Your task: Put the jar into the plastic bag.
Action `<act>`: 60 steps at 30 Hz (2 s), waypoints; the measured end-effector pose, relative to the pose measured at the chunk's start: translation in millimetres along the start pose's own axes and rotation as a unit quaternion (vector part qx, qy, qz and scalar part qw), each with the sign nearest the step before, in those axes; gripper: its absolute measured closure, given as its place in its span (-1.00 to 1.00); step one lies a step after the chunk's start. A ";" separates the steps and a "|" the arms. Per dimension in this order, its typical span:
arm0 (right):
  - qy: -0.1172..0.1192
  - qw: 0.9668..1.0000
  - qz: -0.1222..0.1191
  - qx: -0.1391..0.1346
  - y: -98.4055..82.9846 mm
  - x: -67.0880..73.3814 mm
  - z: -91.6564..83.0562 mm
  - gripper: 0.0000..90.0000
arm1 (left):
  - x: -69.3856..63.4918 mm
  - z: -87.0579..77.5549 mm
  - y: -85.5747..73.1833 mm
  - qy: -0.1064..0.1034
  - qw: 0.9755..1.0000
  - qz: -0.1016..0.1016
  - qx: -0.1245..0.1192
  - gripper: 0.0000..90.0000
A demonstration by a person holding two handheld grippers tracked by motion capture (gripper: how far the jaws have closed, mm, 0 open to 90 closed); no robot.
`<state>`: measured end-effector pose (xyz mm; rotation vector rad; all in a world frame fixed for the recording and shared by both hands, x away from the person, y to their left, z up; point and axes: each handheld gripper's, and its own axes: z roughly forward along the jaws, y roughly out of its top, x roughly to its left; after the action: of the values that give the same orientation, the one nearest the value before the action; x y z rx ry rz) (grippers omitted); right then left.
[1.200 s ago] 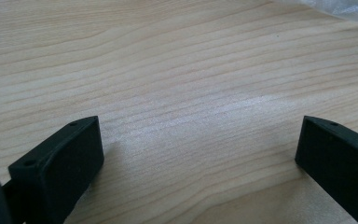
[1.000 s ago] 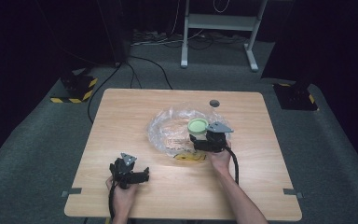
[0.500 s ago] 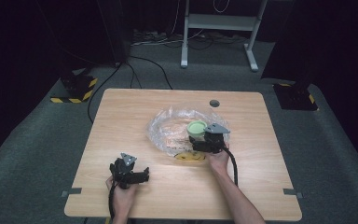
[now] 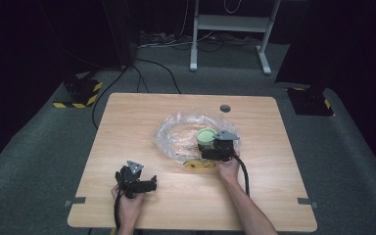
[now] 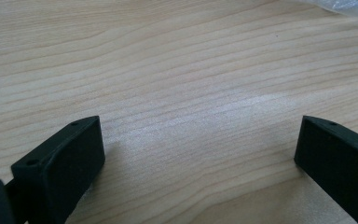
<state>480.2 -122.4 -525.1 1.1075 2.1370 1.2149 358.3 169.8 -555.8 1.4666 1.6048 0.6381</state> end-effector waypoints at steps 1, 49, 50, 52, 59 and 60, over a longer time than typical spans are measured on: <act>0.001 1.000 0.000 0.002 -0.2 0.1 0.0 -0.75 | 0.0 0.0 0.0 0.000 1.000 0.000 0.000 -0.96; 0.033 0.999 -0.021 0.008 13.4 -0.7 -30.4 -0.93 | 0.0 -0.1 -0.1 0.000 1.000 0.001 0.000 -0.96; 0.034 0.999 -0.022 0.006 14.2 -0.5 -32.6 -0.93 | 0.0 -0.2 -0.1 0.000 1.000 0.001 0.000 -0.96; 0.036 0.999 -0.023 0.002 15.3 -0.5 -35.9 -0.92 | 0.0 -0.2 -0.1 0.000 1.000 0.001 0.000 -0.96; 0.042 0.999 -0.025 -0.005 17.2 -3.3 -47.7 -0.92 | 0.0 -0.2 -0.1 0.001 1.000 0.001 0.000 -0.96; 0.043 0.999 -0.025 -0.006 17.4 -4.1 -49.6 -0.92 | 0.0 -0.1 -0.1 0.000 1.000 0.001 0.000 -0.96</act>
<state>455.5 -145.5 -484.7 1.0078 2.2048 1.2730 358.1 169.7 -555.8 1.4679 1.6046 0.6398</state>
